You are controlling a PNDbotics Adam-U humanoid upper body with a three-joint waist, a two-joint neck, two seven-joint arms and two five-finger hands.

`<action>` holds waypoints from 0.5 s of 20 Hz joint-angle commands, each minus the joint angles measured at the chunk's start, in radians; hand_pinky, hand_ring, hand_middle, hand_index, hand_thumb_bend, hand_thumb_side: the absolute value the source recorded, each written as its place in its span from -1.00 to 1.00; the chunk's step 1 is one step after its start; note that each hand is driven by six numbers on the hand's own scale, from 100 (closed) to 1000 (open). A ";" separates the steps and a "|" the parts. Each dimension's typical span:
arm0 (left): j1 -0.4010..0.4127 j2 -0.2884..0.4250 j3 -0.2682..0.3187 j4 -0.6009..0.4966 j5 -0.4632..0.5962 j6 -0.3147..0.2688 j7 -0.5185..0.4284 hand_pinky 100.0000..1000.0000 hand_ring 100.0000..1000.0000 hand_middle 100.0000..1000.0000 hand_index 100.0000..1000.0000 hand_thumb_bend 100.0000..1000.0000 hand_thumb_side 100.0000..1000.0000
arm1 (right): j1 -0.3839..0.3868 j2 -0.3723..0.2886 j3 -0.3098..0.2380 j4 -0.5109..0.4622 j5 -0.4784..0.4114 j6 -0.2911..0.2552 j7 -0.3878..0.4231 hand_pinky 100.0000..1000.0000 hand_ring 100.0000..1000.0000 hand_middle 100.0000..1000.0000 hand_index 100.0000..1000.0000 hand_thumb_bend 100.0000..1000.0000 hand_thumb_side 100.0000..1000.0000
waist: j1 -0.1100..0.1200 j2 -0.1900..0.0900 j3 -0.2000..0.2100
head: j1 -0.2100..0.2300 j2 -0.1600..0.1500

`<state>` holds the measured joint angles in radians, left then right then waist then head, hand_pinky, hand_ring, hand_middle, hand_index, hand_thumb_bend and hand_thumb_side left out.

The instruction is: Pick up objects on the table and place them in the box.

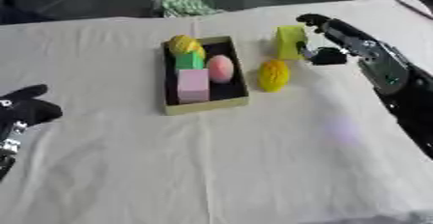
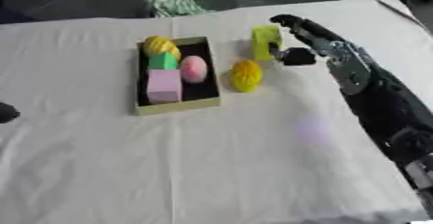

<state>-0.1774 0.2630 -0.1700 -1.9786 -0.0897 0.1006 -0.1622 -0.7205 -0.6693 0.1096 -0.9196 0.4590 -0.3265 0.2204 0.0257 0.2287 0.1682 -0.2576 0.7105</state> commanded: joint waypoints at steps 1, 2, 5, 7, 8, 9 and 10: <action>-0.010 0.004 -0.001 -0.021 -0.005 -0.003 -0.010 0.60 0.34 0.15 0.69 -1.00 0.53 | -0.016 -0.035 -0.013 -0.001 -0.004 -0.005 0.006 0.81 1.00 1.00 0.99 -1.00 -0.19 | -0.003 -0.012 0.003 | 0.000 -0.010; -0.010 0.003 -0.001 -0.021 -0.005 -0.004 -0.012 0.59 0.34 0.15 0.69 -1.00 0.53 | -0.015 -0.034 -0.014 0.001 -0.003 -0.005 0.007 0.81 1.00 1.00 1.00 -1.00 -0.19 | -0.003 -0.012 0.004 | 0.000 -0.010; -0.010 0.002 -0.002 -0.021 -0.006 -0.005 -0.018 0.60 0.34 0.15 0.69 -1.00 0.53 | -0.014 -0.030 -0.013 0.005 0.001 -0.009 0.012 0.81 1.00 1.00 1.00 -1.00 -0.19 | -0.004 -0.011 0.005 | 0.000 -0.011; -0.011 0.001 -0.003 -0.021 -0.006 -0.005 -0.021 0.60 0.34 0.15 0.69 -1.00 0.54 | -0.015 -0.026 -0.012 0.006 0.004 -0.011 0.013 0.80 1.00 1.00 1.00 -1.00 -0.20 | -0.004 -0.010 0.007 | 0.000 -0.011; -0.011 0.001 -0.003 -0.021 -0.006 -0.006 -0.022 0.60 0.34 0.15 0.69 -1.00 0.54 | -0.015 -0.024 -0.012 0.006 0.007 -0.013 0.013 0.80 1.00 1.00 1.00 -1.00 -0.21 | -0.004 -0.009 0.007 | 0.000 -0.012; -0.011 0.001 -0.004 -0.021 -0.006 -0.006 -0.024 0.60 0.34 0.15 0.69 -1.00 0.54 | -0.015 -0.023 -0.012 0.006 0.009 -0.014 0.012 0.80 1.00 1.00 1.00 -1.00 -0.21 | -0.004 -0.009 0.008 | 0.000 -0.012; -0.011 0.000 -0.004 -0.021 -0.006 -0.007 -0.025 0.60 0.34 0.15 0.69 -1.00 0.54 | -0.015 -0.023 -0.012 0.007 0.011 -0.014 0.011 0.80 1.00 1.00 1.00 -1.00 -0.21 | -0.004 -0.009 0.008 | 0.000 -0.012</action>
<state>-0.1775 0.2616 -0.1752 -1.9786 -0.0945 0.0963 -0.1826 -0.7204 -0.6673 0.1056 -0.9068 0.4645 -0.3369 0.2308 0.0231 0.2337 0.1744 -0.2575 0.7105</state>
